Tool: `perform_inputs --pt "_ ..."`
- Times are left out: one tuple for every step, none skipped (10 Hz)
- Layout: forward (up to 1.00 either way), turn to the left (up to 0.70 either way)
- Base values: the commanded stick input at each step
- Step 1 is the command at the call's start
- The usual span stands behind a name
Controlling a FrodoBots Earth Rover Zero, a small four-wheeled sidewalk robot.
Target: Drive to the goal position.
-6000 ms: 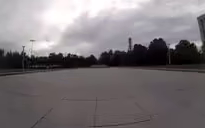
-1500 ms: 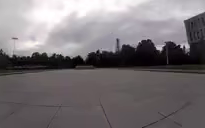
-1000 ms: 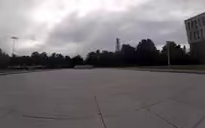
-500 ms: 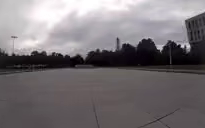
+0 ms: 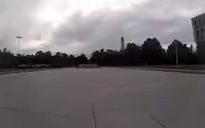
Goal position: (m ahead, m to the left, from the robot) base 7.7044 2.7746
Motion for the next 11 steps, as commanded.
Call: perform_inputs --pt "0.7 0.05" --pt "0.7 0.02" --pt "0.7 0.02" --pt "0.7 0.02" --pt "0.7 0.02" --pt "0.7 0.02" --pt "0.7 0.02" --pt "0.7 0.02" --pt "0.7 0.02" --pt "0.7 0.02" --pt "0.7 0.02"
